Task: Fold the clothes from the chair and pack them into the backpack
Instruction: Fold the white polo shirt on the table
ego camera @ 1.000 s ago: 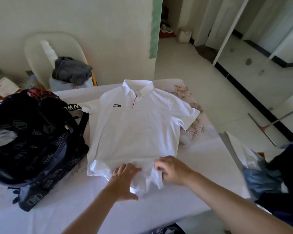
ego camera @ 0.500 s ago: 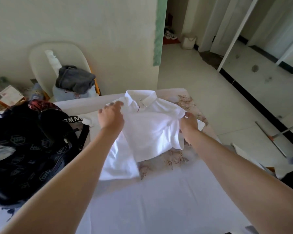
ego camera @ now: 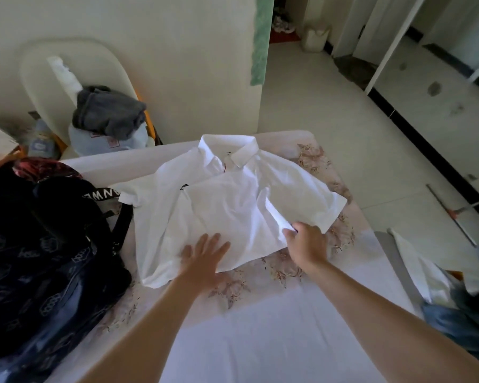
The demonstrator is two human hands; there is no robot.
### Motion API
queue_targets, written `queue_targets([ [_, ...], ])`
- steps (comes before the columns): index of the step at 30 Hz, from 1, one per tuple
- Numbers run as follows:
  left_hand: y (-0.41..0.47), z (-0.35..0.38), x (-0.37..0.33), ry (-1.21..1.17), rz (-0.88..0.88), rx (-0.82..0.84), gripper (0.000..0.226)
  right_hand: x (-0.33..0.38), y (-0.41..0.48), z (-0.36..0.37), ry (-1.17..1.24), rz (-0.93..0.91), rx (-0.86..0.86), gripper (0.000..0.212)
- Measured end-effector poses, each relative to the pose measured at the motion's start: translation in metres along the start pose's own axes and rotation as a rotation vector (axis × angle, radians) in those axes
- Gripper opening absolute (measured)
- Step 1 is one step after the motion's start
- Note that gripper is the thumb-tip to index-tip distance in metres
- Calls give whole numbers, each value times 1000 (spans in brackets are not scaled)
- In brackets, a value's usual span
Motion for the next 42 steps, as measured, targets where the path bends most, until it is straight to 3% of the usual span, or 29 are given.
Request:
queue_targets([
  [3, 7, -3, 11, 3, -12, -8, 87, -20, 17, -13, -107, 226, -5, 16],
  [5, 9, -6, 14, 0, -24, -47, 87, -41, 20, -12, -300, 324, 168, 33],
  [7, 9, -8, 14, 17, -15, -85, 83, -51, 17, -6, -400, 301, 187, 35],
  [9, 10, -6, 13, -32, 61, -159, 67, -44, 12, -2, -355, 57, -50, 43],
  [11, 9, -4, 12, -143, 158, -289, 41, -24, 2, 3, -245, -339, -194, 55],
  [13, 8, -5, 13, -221, 184, -363, 28, -1, -10, 13, -332, -647, -50, 55],
  [15, 6, -14, 10, -232, 182, -304, 29, 11, -15, 24, -516, -711, 68, 39],
  [17, 5, -25, 5, -172, 145, -142, 31, 17, -15, 23, -582, -688, 105, 18],
  [19, -2, -34, -1, -165, 104, 43, 26, 19, -20, 12, -541, -646, 300, 5],
  [21, -13, -30, -8, -232, 56, 222, 20, 17, -31, -1, -524, -572, 622, 11],
  [24, -35, -14, -21, -458, -40, 514, 24, 10, -48, -14, -556, -454, 960, 14],
  [26, -39, -4, -30, -652, -42, 554, 20, 10, -53, -21, -407, -276, 1150, 13],
  [27, -36, -3, -31, -678, -16, 458, 15, 11, -49, -23, -314, -230, 1123, 17],
  [31, -21, -19, -19, -470, -34, -260, 23, 13, -18, -24, -164, -220, 476, 17],
  [33, -17, -29, -8, -414, -87, -442, 40, 15, -6, -18, -113, -188, 351, 24],
  [37, -3, -35, 13, -363, -316, -384, 63, 22, 16, -7, -107, -187, 247, 48],
  [40, 13, -39, 23, -391, -385, -356, 49, 27, 34, 2, -44, -138, 310, 64],
  [42, 21, -43, 30, -437, -401, -353, 34, 29, 45, 5, -30, -69, 330, 62],
])
Point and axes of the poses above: each hand's wrist, its own y-axis towards the middle knuckle, its own z-axis out of the palm, x = y × z, the point moved 2 cm from there along y, towards the middle knuckle, and after that the axes turned 13 degrees about -y, right-handed, at the moved point
